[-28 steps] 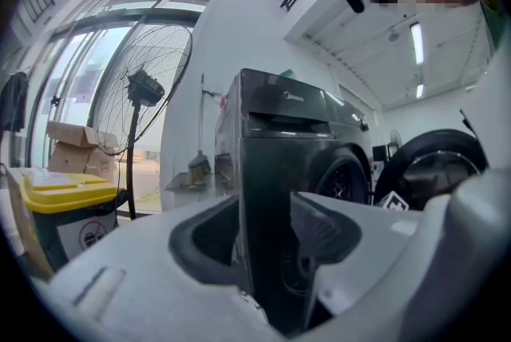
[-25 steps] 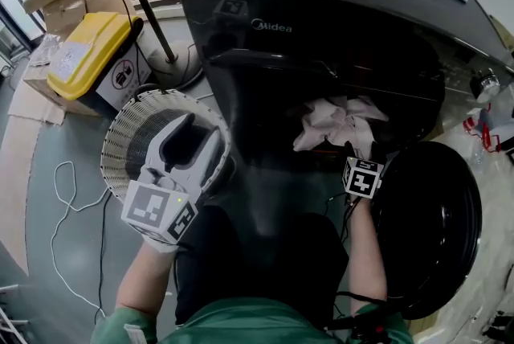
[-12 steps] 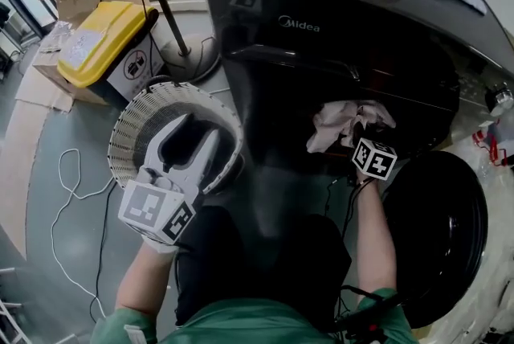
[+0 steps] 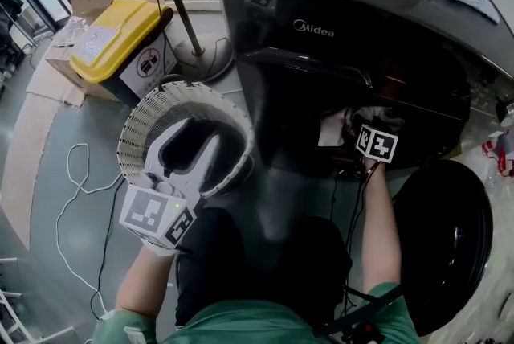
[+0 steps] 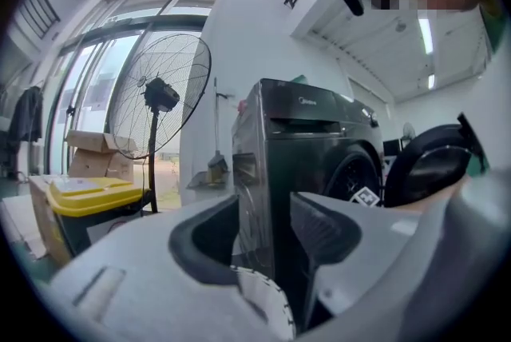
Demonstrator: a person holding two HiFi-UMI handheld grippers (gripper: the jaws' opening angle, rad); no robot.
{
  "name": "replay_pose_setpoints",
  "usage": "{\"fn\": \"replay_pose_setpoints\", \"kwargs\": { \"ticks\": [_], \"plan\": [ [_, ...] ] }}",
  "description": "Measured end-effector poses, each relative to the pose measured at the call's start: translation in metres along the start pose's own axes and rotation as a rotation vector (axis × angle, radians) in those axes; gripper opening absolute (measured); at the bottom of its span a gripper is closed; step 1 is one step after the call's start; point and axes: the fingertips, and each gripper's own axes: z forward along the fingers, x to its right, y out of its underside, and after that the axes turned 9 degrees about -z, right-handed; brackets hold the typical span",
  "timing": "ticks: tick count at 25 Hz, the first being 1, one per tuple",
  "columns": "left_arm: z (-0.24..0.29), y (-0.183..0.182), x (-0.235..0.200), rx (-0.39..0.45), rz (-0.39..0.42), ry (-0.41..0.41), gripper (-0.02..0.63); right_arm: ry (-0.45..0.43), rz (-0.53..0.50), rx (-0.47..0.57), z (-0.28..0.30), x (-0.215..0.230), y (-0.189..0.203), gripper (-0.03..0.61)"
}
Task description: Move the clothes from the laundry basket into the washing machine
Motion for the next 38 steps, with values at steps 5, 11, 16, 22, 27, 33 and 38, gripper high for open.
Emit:
{"fn": "replay_pose_setpoints", "kwargs": {
  "ticks": [5,11,16,22,27,33,38],
  "plan": [
    [0.010,0.001,0.001,0.009,-0.016,0.018,0.202,0.069,0.070,0.121,-0.052,0.004,0.007,0.244],
    [0.020,0.001,0.006,0.019,-0.031,0.041,0.202,-0.042,-0.041,0.195,-0.072,-0.057,0.006,0.243],
    [0.017,0.001,0.007,0.020,-0.040,0.047,0.202,-0.135,-0.175,0.139,-0.062,-0.105,0.021,0.242],
    [0.010,0.001,-0.003,0.024,-0.053,0.029,0.202,-0.112,-0.258,0.032,-0.029,-0.111,0.042,0.162],
    [0.006,0.004,-0.009,0.019,-0.047,0.007,0.202,-0.039,-0.281,0.076,-0.009,-0.082,0.012,0.015],
    [-0.004,0.008,-0.019,0.002,-0.033,-0.029,0.202,0.031,-0.315,0.101,0.015,-0.048,-0.035,0.014],
    [-0.014,0.010,-0.028,-0.012,-0.021,-0.054,0.202,0.030,-0.232,-0.033,0.040,-0.027,-0.017,0.024]
  ]
}}
